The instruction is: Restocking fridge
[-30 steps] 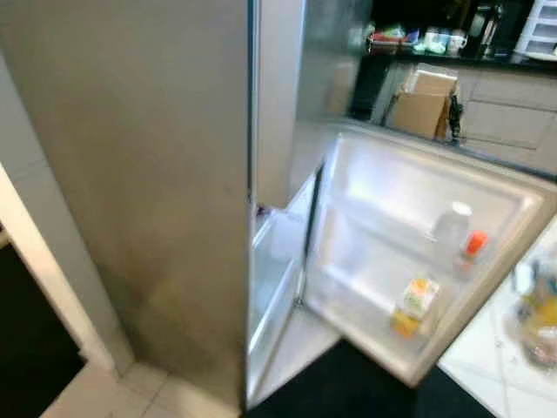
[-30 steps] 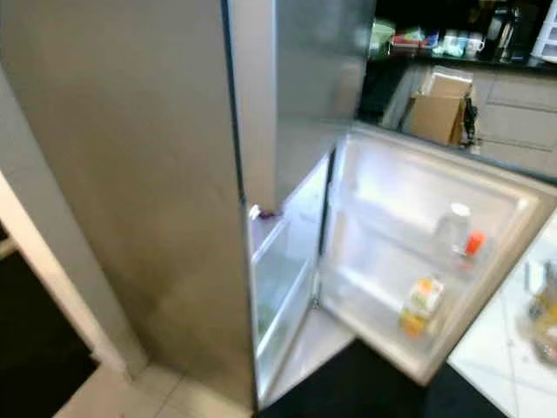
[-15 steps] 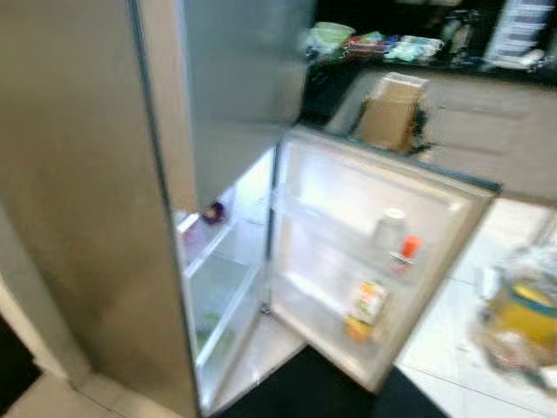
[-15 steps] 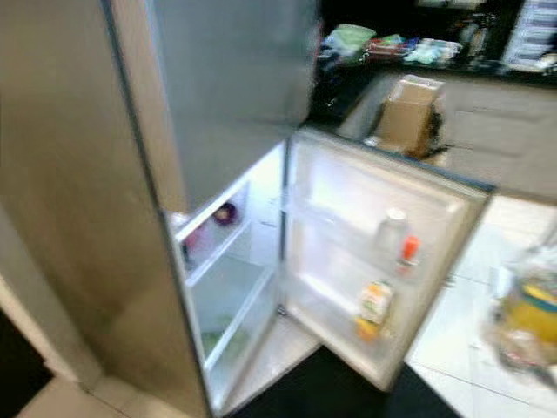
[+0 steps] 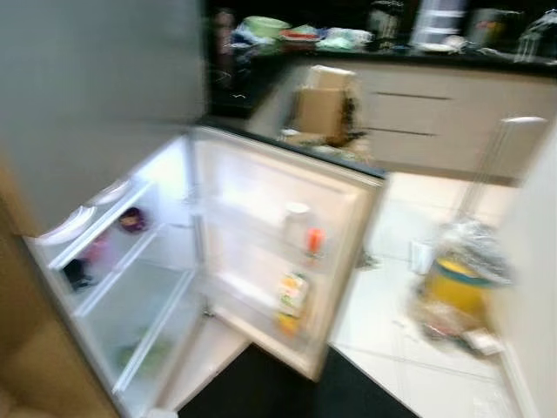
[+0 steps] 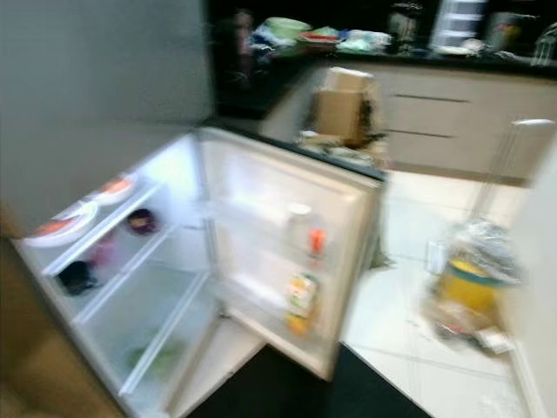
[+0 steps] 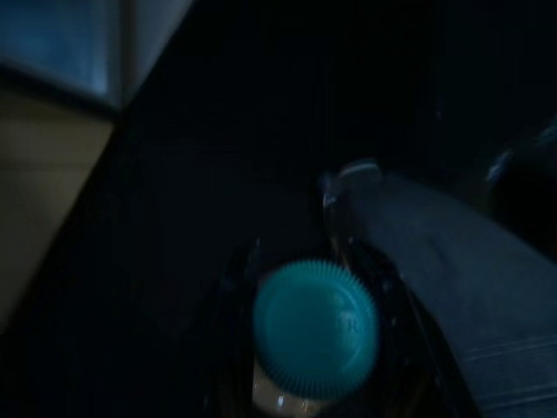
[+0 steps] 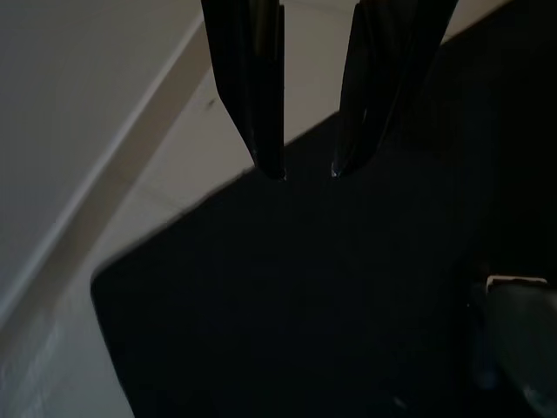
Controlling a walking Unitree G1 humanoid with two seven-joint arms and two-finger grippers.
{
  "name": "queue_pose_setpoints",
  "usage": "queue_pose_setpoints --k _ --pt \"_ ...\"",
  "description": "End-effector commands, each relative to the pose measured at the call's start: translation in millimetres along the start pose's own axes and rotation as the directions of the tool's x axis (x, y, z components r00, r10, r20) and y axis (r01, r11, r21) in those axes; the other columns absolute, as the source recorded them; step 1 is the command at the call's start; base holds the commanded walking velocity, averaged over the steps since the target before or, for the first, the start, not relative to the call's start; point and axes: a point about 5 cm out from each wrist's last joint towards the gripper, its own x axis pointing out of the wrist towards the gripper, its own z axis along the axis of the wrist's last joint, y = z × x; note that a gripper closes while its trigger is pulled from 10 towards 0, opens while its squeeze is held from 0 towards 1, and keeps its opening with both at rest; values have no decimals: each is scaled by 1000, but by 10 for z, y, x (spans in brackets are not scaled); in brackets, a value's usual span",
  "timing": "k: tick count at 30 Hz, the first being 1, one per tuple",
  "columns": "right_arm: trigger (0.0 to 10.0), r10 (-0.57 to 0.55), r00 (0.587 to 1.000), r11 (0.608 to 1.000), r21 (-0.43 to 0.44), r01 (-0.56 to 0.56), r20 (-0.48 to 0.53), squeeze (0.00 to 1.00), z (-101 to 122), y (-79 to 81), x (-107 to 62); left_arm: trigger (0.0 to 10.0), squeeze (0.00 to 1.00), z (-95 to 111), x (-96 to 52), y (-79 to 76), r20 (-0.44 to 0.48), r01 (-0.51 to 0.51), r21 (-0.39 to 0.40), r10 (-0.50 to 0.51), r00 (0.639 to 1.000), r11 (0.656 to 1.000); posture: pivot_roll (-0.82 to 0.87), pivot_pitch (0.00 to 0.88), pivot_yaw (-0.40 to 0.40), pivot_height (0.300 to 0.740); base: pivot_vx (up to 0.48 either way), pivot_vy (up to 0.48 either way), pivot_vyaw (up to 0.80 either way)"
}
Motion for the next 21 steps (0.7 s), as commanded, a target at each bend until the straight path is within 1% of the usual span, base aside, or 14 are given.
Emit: queue_pose_setpoints --k 1,3,4,6,8,10,11,12,14,15,16,17,20,21 --pt "10000 -14 999 1000 14 13 49 0 137 -40 7 10000 0 -99 0 -94 -29 39 -10 -40 999 999 -79 0 -26 740 0 0 -800" --pt "10000 -24 996 1000 13 23 86 0 235 -87 5 10000 0 -100 -1 -93 -29 40 -10 -41 999 999 -80 0 -25 740 0 0 0" --pt "10000 -30 987 1000 13 28 156 0 421 -156 -4 10000 0 -101 -1 -92 -30 41 -9 -41 999 999 -80 0 -25 740 0 0 0" --pt "10000 -30 983 1000 15 28 182 0 491 -179 -9 10000 0 -102 -2 -92 -31 40 -8 -41 999 999 -80 0 -25 740 0 0 0" --pt "10000 -34 965 999 11 32 261 0 718 -256 -36 10000 0 -102 -2 -89 -31 38 -8 -39 999 999 -80 0 -25 740 0 0 0" --pt "10000 -34 965 999 11 32 261 0 718 -256 -36 10000 0 -102 -2 -89 -31 38 -8 -39 999 999 -80 0 -25 740 0 0 0" --pt "10000 -22 947 1000 17 17 321 0 876 -284 -61 10000 0 -103 -3 -87 -31 38 -9 -38 999 999 -79 0 -26 740 0 0 0" --pt "10000 -22 947 1000 17 17 321 0 876 -284 -61 10000 0 -103 -3 -87 -31 38 -9 -38 999 999 -79 0 -26 740 0 0 0" --pt "10000 50 878 998 12 -64 476 0 1285 -289 -150 10000 0 -104 -3 -85 -31 36 -7 -36 999 999 -79 0 -26 740 0 0 0" --pt "10000 50 878 998 12 -64 476 0 1285 -289 -150 10000 0 -104 -3 -85 -31 36 -7 -36 999 999 -79 0 -26 740 0 0 0" --pt "10000 131 819 989 -14 -149 558 0 1513 -241 -219 10000 0 -105 -3 -85 -31 35 -6 -35 999 999 -78 0 -27 740 0 0 0" --pt "10000 131 819 989 -14 -149 558 0 1513 -241 -219 10000 0 -105 -3 -85 -31 35 -6 -35 999 999 -78 0 -27 740 0 0 0" --pt "10000 425 593 894 -216 -392 684 0 2037 -8 -461 10000 0 -104 -3 -86 -31 34 -4 -34 999 999 -77 0 -28 740 0 0 0" --pt "10000 478 547 866 -264 -425 687 0 2109 38 -510 10000 0 -104 -3 -87 -31 34 -3 -34 999 999 -77 0 -28 740 0 0 0"
